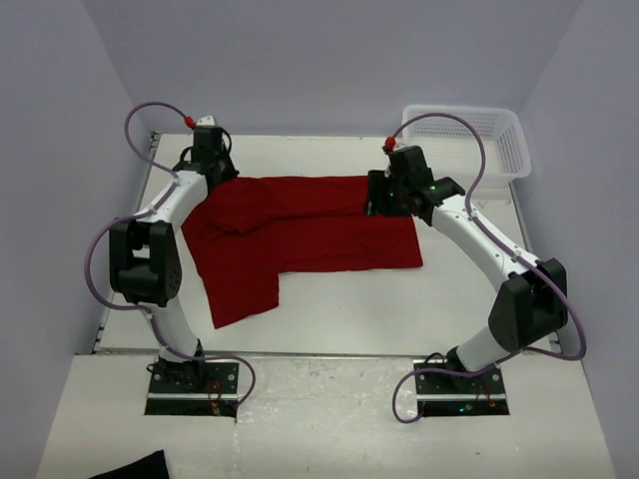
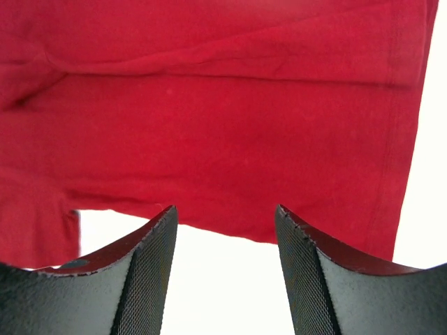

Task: Fold and stack the t-shirts
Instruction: Fold the flattened tshirt in 1/3 of the way

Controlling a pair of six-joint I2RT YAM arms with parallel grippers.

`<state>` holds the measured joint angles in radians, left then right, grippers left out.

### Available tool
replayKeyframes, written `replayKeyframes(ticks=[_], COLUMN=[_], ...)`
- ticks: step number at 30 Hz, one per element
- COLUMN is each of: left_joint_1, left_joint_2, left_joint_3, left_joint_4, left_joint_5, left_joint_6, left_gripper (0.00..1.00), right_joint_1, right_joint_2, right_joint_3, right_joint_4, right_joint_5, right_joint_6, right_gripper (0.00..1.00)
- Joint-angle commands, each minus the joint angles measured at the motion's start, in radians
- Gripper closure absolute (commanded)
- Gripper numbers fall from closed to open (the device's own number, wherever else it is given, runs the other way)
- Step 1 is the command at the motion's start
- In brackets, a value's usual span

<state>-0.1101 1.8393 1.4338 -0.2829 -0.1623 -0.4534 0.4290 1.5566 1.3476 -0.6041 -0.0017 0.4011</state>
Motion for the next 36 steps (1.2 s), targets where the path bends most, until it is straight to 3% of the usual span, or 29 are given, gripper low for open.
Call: replayKeyframes(ticks=[1,3,7,12,19,28,36], left_joint_1=[0.000,-0.008,-0.048,-0.092,-0.106,-0.106,-0.106], left_joint_2=[-0.006,-0.028,-0.080,-0.225,-0.383,-0.356,-0.309], left_joint_3=[-0.012,-0.076,-0.196,-0.357,-0.519,-0.573,-0.654], left_joint_4=[-0.070,-0.039,0.001,0.034,0.100,0.171,0.324], left_joint_5=[-0.040,0.035,0.049,-0.009,-0.049,0.030,0.055], left_joint_6=[-0.007,-0.007,-0.016,-0.045,-0.064,-0.091,-0.130], left_gripper=[0.75,0.75,0.72,0.70,0.65,0.50,0.51], right_joint_1=[0.019,0.011,-0.009,-0.007,-0.007,-0.007,-0.007], right_joint_2=[-0.032,-0.029,0.005,0.020,0.005,-0.030,-0.044], right_joint_3=[-0.070,-0.053,0.010,0.070,0.022,-0.007,-0.024], right_joint_4=[0.088,0.064,0.044,0.033,0.056,0.070,0.081], right_joint_5=[-0.029,-0.021,-0.155,-0.150,-0.182,-0.167,-0.173], right_joint_6=[-0.120,-0.104,-0.102,-0.103,-0.102,-0.110,-0.113], right_gripper=[0.41,0.40,0.40,0.40,0.40,0.40,0.40])
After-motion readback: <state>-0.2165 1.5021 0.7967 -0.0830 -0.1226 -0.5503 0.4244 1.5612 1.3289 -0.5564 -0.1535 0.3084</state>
